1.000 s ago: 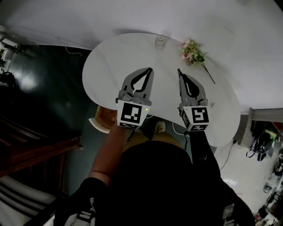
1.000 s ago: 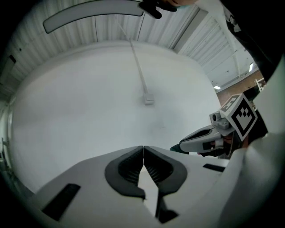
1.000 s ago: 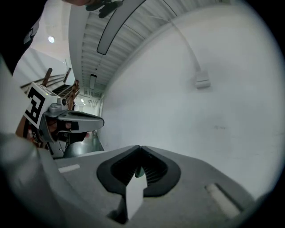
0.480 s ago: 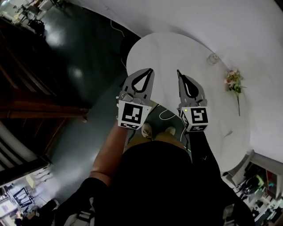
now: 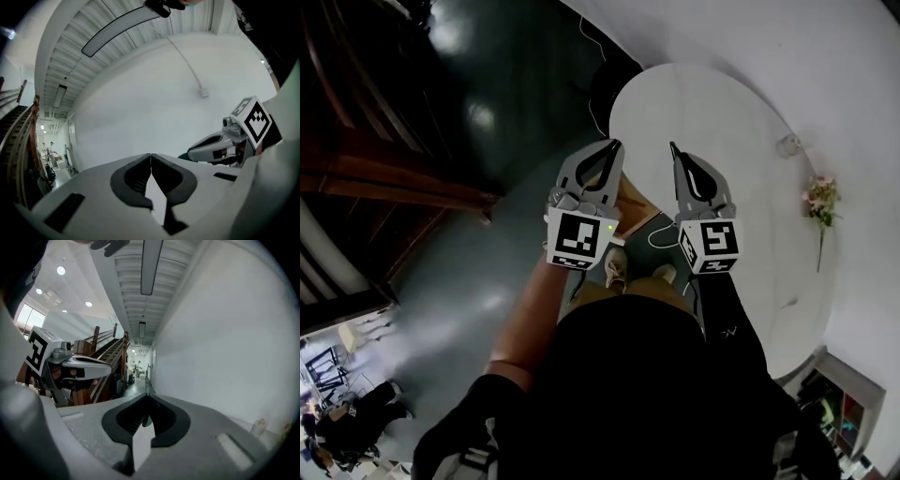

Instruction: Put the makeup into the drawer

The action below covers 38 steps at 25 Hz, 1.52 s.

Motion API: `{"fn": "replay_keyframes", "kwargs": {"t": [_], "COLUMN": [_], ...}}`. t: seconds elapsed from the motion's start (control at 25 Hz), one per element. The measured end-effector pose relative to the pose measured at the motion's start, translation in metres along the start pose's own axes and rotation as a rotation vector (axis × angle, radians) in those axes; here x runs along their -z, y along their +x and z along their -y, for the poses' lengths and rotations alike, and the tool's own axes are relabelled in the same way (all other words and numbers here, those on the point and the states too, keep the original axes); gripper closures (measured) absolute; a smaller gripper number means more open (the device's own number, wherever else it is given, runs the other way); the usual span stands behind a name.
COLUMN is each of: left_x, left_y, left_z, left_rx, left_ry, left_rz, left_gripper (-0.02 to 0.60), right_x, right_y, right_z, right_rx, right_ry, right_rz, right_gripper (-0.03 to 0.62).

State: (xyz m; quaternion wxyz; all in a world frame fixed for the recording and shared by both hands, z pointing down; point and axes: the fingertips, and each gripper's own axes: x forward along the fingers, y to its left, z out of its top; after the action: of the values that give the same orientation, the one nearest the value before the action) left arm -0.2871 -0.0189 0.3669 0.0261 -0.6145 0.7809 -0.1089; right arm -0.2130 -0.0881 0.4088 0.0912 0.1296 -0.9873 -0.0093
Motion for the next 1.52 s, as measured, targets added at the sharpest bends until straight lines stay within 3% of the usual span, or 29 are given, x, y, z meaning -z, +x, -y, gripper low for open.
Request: {"fn": "replay_keyframes", "kwargs": {"t": [0.44, 0.64, 0.92, 1.12, 1.52], "left_x": [0.027, 0.044, 0.059, 0.065, 0.063], "left_y": [-0.02, -0.036, -0.055, -0.056, -0.046], "left_z": [-0.003, -0.016, -0.05, -0.06, -0.059], "left_rx": [-0.024, -0.067, -0.13, -0.147, -0.116], "left_ry": [-0.033, -0.046, -0.064, -0.08, -0.081], "left_rz": [-0.05, -0.087, -0.113, -0.117, -0.105], "left_gripper": [0.572, 0.572, 0.572, 0.572, 0.572], "right_x": [0.116, 0.156, 0.172, 0.175, 0.173], "right_y": [0.033, 0.044, 0.062, 0.066, 0.066], "right_z": [-0.079, -0.105, -0.141, -0.146, -0.126], "right_rx": [-0.218, -0.28, -0.364, -0.381, -0.316], "right_ry": [0.04, 0.058, 0.084, 0.093, 0.115], "right_rz": [-0.333, -0.431, -0.511, -0.531, -0.523], "right_gripper": [0.576, 0.576, 0.573, 0.5, 0.499]}}
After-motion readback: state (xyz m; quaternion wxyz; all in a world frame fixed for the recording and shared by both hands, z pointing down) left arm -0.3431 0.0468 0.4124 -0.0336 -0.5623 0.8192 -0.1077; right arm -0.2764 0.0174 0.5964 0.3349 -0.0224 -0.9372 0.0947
